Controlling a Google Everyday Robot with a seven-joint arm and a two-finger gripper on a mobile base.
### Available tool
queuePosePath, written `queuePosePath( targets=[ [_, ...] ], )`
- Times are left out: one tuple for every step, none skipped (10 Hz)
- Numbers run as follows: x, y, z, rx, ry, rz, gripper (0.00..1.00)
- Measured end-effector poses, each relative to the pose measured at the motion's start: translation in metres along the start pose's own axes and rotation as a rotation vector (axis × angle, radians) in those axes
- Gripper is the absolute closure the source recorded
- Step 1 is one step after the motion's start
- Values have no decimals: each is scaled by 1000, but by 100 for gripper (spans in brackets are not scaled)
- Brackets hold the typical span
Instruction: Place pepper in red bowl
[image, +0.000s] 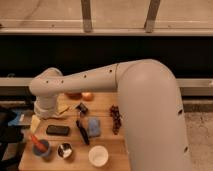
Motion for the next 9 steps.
queuePosePath(
  targets=[
    [-1,5,6,-14,-1,-5,20],
    [-2,11,12,-26,-1,-12,20],
    [-3,14,16,-36,-1,-17,20],
    [-4,17,20,-50,-3,-23,20],
    [-5,18,24,-63,-5,-27,20],
    [-6,21,31,-81,-4,-34,20],
    [-7,25,36,-95,-2,-43,20],
    [-9,30,45,-129,-5,-56,20],
    [-9,31,51,-151,-6,-59,20]
  ],
)
